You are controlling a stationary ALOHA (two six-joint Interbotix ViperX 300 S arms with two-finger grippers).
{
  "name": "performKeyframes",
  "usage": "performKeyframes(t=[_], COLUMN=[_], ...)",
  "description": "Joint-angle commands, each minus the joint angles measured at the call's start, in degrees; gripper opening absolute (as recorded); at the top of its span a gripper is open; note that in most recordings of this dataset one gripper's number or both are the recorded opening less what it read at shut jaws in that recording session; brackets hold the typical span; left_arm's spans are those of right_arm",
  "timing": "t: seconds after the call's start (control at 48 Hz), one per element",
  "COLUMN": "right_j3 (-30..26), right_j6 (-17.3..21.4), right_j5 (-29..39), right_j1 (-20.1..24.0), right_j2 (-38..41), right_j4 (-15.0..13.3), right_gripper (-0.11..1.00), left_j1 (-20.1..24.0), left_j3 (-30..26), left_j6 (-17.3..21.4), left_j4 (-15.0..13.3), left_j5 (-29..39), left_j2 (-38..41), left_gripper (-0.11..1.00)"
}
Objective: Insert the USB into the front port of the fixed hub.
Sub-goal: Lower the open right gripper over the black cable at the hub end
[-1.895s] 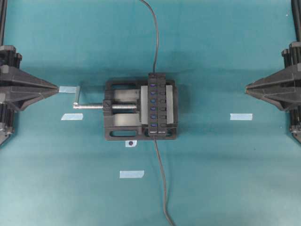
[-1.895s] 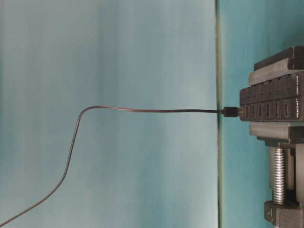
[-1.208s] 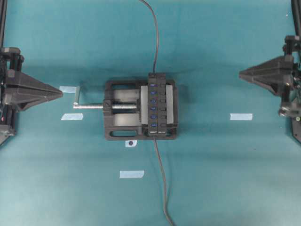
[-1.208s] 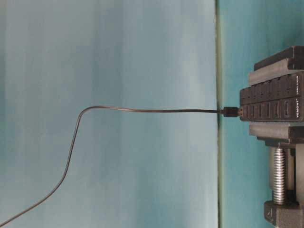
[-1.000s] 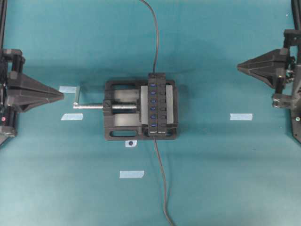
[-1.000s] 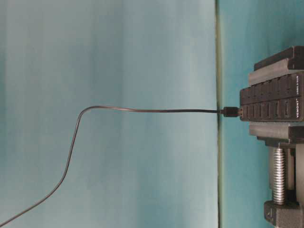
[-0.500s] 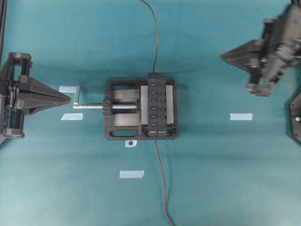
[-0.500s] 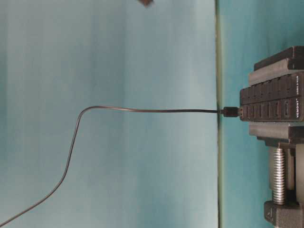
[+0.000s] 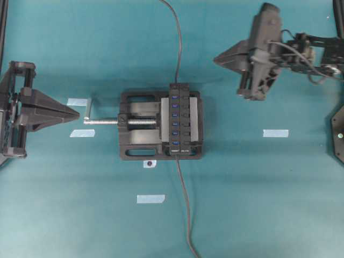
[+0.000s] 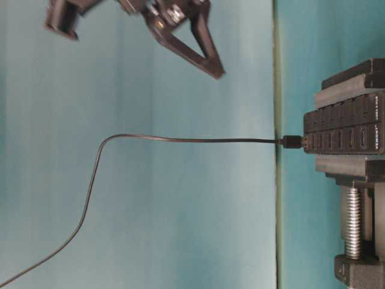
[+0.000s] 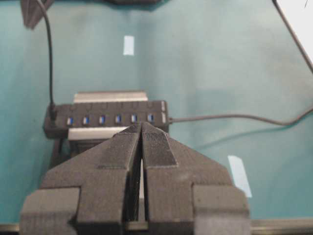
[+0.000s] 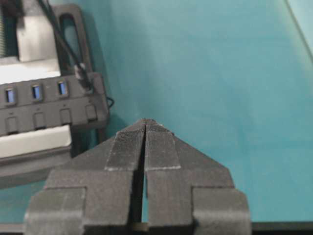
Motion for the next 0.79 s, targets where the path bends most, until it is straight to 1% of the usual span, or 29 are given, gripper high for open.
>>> performKeyframes(t=[0.0,0.312,0.771], right_j3=[-2.5,-4.8,-8.0], right_j6=[-1.4,-1.9,-2.2], right_j5=[-0.4,-0.4,-0.4], right_j1=[0.5,3.3,5.8], right_j2=[1.5,6.8,10.9], right_j4=[-0.1,-0.1,-0.1], right_gripper=[-0.03,-0.03,-0.03], left_j1=[-0.1,0.0,0.1], left_j3=[-1.5,-1.3,-1.5], left_j6=[0.1,-0.1,-0.3], left_j4=[0.2,0.2,0.2], left_j5=[-0.3,-0.3,-0.3], left_j2=[0.2,0.2,0.2], left_gripper=[0.0,0.0,0.0])
